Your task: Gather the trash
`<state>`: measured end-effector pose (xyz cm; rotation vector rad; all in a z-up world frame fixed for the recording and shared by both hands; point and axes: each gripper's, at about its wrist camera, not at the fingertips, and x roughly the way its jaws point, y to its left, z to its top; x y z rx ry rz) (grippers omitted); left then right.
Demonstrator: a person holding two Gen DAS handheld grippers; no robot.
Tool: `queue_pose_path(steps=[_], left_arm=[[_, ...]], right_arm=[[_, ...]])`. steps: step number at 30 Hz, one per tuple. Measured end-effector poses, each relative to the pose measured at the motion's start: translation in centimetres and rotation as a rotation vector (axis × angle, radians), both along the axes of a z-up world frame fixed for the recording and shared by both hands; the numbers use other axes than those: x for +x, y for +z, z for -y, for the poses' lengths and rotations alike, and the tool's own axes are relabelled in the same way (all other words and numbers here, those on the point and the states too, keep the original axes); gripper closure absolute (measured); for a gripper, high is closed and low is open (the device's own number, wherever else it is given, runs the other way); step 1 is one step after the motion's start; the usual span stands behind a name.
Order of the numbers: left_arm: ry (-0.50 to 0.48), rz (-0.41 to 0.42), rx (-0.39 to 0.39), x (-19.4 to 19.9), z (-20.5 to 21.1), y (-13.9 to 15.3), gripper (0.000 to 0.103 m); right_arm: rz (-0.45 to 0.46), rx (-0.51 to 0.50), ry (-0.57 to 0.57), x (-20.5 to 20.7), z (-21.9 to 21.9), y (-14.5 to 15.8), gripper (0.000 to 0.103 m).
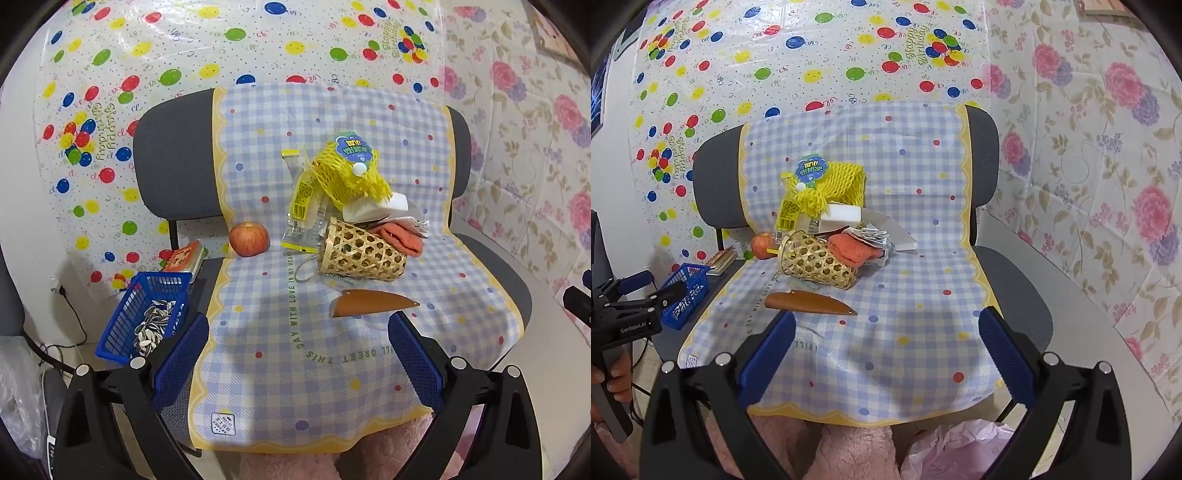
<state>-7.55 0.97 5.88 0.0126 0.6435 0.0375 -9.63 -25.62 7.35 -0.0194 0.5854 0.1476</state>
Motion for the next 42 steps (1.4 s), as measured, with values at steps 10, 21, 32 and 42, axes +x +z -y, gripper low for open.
queue_pose_path(steps=[10,21,32,42], left_arm=[[0.001,0.001,0.001,-0.06,0.04,-0.08,0.007],[0.002,0.001,0.004,-0.15,0.10,-0.15,0.007],[0.004,0.001,0.003,-0.21,0.08,-0.17,0.007],[0.004,0.000,0.003,-0.17,0.07,-0.13,0.007]], right_arm=[[-0.007,0.002,-0.005,0.97,0.32,0.12,0.006],[-0.020,-0.002,-0.001,0.23,-0.26,-0.26,0.006],[0.027,0.010,0.009,0.34,-0.34,-0.28,0.006],[0.019,0.016,0.007,0.29,-0.52,-0.40,0.006]])
